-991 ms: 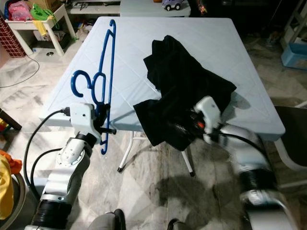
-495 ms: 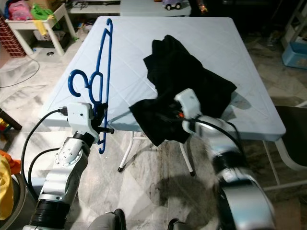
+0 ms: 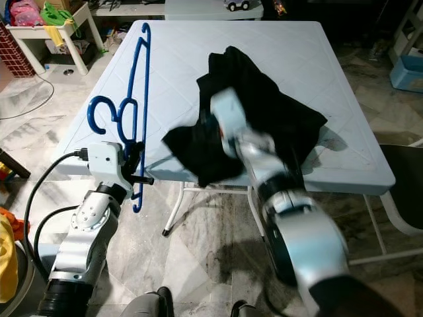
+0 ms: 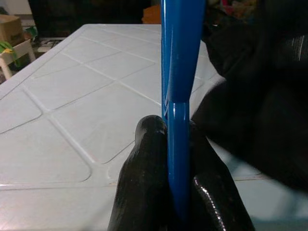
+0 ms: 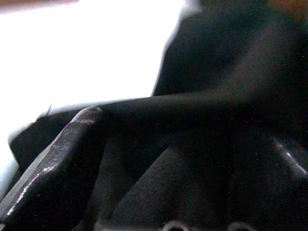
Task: Hang hanger
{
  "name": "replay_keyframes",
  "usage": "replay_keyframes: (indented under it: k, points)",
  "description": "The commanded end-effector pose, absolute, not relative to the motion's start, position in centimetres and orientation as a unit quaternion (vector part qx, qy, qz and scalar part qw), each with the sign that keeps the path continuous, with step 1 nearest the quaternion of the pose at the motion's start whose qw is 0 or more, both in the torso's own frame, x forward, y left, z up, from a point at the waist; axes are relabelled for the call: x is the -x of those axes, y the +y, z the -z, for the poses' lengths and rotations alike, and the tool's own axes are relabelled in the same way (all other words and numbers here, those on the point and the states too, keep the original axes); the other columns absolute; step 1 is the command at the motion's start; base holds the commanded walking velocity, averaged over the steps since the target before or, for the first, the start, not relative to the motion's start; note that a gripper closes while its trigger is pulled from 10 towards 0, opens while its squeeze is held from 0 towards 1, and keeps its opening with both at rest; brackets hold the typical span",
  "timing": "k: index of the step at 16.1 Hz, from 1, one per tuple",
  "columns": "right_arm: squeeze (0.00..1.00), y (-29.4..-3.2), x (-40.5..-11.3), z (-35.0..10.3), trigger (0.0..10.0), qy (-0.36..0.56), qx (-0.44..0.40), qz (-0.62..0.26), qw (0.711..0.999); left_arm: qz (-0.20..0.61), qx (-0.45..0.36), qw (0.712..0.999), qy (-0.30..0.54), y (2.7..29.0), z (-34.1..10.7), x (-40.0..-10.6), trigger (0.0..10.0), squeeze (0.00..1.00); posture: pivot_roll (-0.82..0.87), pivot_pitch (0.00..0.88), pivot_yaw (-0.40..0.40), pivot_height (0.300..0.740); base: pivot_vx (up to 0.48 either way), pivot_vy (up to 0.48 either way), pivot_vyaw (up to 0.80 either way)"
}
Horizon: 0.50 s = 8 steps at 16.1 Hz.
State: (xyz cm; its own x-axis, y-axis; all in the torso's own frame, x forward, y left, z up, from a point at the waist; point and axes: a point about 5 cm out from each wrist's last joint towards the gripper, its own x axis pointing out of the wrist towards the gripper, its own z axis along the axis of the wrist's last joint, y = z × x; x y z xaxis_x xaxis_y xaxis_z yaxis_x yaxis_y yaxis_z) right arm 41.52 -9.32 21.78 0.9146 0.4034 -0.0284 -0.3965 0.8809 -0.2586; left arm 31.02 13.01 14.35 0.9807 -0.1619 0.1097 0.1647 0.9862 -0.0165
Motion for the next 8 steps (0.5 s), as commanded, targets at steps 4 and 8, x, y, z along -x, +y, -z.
replay_keyframes:
  k: [4, 8]
  points:
    - [0.0, -12.1, -41.9, -31.8, 10.0, -0.239, 0.135, -0.015, 0.962, 0.063, 0.004, 0.996, -0.058, 13.8, -14.6, -30.7, 10.0, 0.0, 0.16, 0.135, 0.022, 0.74, 0.0, 0.0, 0.0]
    - [0.0, -13.7, -41.6, -33.5, 10.0, -0.277, 0.165, 0.0, 0.946, 0.068, 0.006, 0.996, -0.06, 13.4, -14.7, -30.8, 10.0, 0.0, 0.15, 0.134, 0.026, 0.74, 0.0, 0.0, 0.0]
